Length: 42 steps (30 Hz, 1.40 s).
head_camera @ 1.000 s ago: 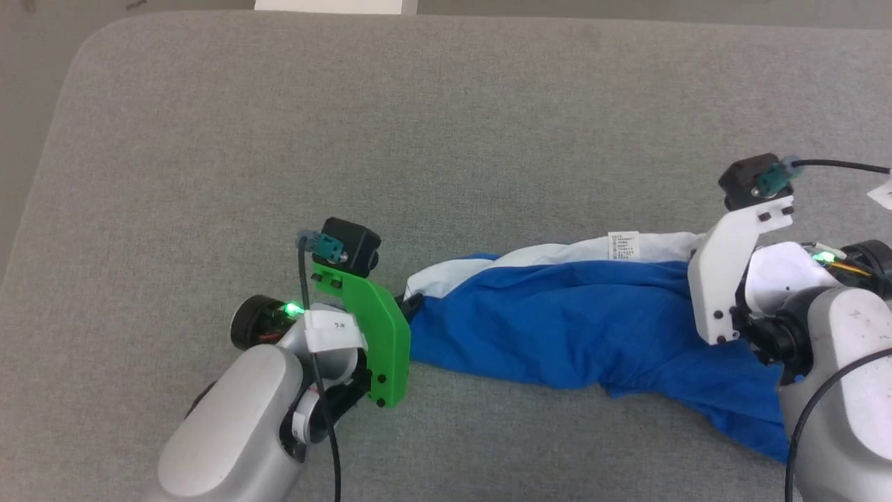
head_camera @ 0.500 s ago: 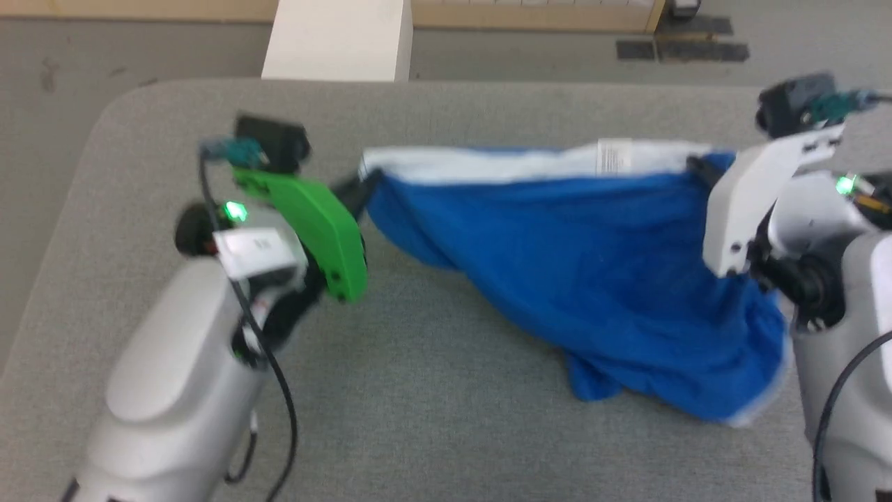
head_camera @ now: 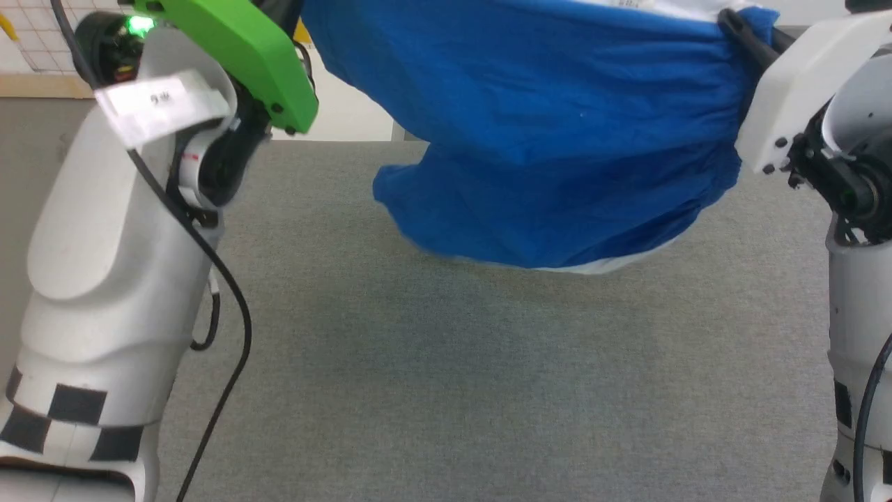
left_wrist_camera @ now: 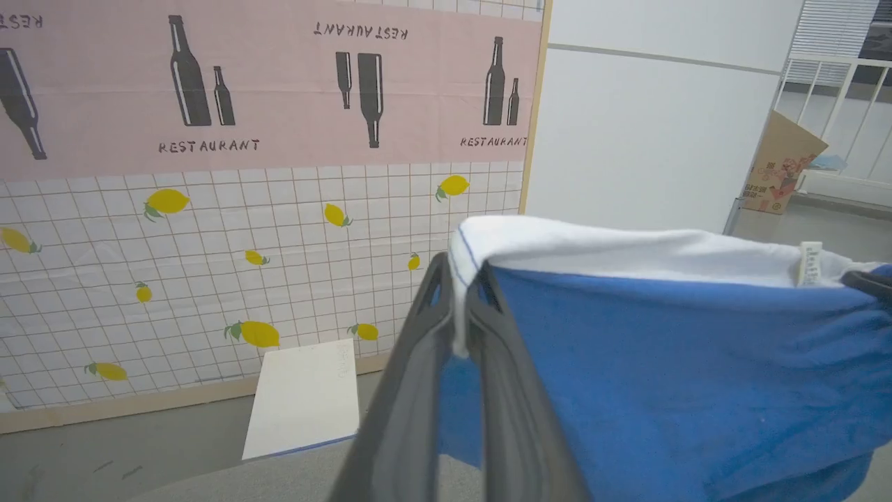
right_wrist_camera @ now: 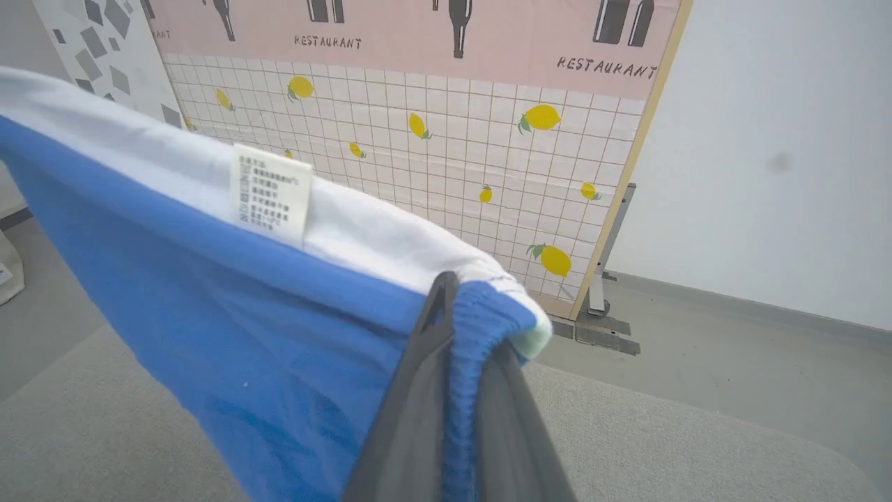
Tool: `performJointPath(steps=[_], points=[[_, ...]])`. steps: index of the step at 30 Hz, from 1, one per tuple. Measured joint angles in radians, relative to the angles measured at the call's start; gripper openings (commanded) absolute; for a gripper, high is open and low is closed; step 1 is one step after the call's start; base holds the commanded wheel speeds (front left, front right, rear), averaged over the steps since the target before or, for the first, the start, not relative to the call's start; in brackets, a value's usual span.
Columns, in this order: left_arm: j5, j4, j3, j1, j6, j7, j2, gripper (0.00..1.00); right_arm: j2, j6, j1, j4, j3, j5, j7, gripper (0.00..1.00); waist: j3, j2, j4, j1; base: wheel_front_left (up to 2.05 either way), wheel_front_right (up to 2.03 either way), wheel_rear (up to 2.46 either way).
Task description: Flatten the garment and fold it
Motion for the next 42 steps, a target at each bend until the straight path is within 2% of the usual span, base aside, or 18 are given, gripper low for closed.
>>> performJointPath(steps=[6,15,20,28,37,42], points=[[0.010,0.083,-0.009,-0.066,-0.011,0.002,0.001,0.00,0.018,0.000,-0.050,0.044,0.001,-0.031,-0.001,0.00,0.023,0.0000,-0.005,0.0000,0.00,0.00,0.00],[0.056,0.232,-0.019,-0.246,-0.054,-0.036,0.006,0.00,0.055,0.000,-0.244,0.167,0.015,-0.103,-0.020,0.00,0.126,0.0000,-0.015,0.0000,0.00,0.00,0.00],[0.091,0.298,-0.012,-0.388,-0.068,-0.093,0.026,0.00,0.092,0.000,-0.409,0.255,-0.005,-0.132,-0.081,0.00,0.213,0.0000,-0.026,0.0000,0.00,0.00,0.00],[0.132,0.383,-0.010,-0.545,-0.083,-0.222,0.029,0.00,0.107,0.000,-0.592,0.394,-0.038,-0.216,-0.229,0.00,0.358,0.0000,-0.047,0.0003,0.00,0.00,0.00],[0.131,0.492,-0.033,-0.555,-0.114,-0.313,0.018,0.00,0.107,0.000,-0.622,0.500,-0.025,-0.217,-0.349,0.00,0.482,0.0000,-0.044,0.0004,0.00,0.00,0.00],[0.116,0.548,-0.060,-0.480,-0.128,-0.348,-0.006,0.00,0.106,0.000,-0.548,0.544,0.008,-0.183,-0.393,0.00,0.501,0.0000,-0.016,0.0003,0.00,0.00,0.00]])
